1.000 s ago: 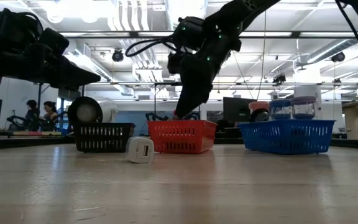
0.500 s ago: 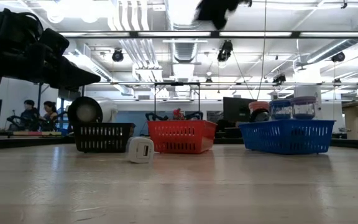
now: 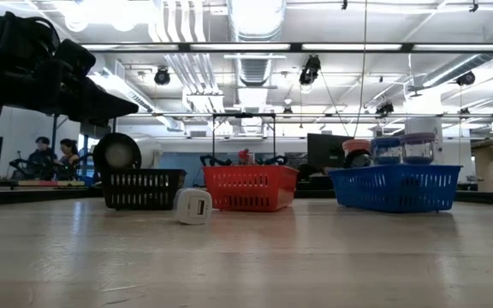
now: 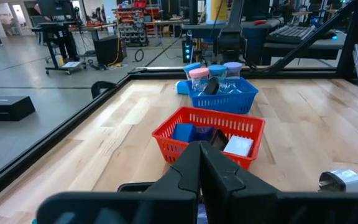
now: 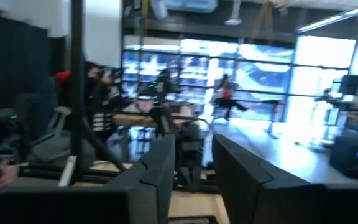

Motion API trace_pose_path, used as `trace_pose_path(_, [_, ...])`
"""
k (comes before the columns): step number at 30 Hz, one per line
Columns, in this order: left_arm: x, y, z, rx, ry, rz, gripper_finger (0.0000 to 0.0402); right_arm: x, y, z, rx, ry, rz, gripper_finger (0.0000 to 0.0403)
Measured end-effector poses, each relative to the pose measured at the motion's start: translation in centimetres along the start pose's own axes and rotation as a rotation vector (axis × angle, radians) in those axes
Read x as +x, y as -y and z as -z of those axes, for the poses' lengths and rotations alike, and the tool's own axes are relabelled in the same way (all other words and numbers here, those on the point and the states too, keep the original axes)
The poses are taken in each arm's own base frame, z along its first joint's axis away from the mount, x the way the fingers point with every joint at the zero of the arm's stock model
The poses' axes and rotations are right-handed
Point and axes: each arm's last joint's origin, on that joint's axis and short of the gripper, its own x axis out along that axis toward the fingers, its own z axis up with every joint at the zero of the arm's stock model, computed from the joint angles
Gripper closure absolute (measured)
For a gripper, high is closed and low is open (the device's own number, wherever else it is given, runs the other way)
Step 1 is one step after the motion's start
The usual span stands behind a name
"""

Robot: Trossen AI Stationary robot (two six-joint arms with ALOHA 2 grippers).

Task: Pick & Place Office items
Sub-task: Put the left blue charger adapter into the black bin

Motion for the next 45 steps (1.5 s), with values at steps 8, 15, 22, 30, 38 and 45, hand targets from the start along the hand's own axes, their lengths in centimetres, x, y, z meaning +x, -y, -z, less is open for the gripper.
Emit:
trace_pose_path(8, [0.0, 0.0, 0.0, 0.0, 0.0, 0.0, 0.0388, -5.1, -1.3, 4.7, -0.024, 0.065, 0.068, 0.0379])
trace_pose_path(15, [0.0, 0.0, 0.0, 0.0, 0.0, -0.003, 0.0388, -7.1, -1.8, 9.0, -0.044, 0.103, 0.071, 0.0391])
trace_pose_path(22, [0.0, 0.0, 0.0, 0.007, 0.0, -0.003, 0.0388, -7.2, -1.7, 13.7, -0.042, 0.114, 0.144, 0.039])
trace_pose_path(30, [0.0, 0.0, 0.0, 0.008, 0.0, -0.005, 0.0388, -6.9, -1.6, 17.0, -0.029, 0.068, 0.146, 0.039])
trace_pose_path(38, [0.0, 0.0, -0.1, 0.012, 0.005, -0.007, 0.0388, -6.9, -1.6, 17.8, -0.035, 0.042, 0.146, 0.039])
trace_pose_path(45, [0.0, 0.0, -0.1, 0.022, 0.007, -0.008, 0.0388, -6.9, -1.6, 18.1, -0.055, 0.03, 0.146, 0.039])
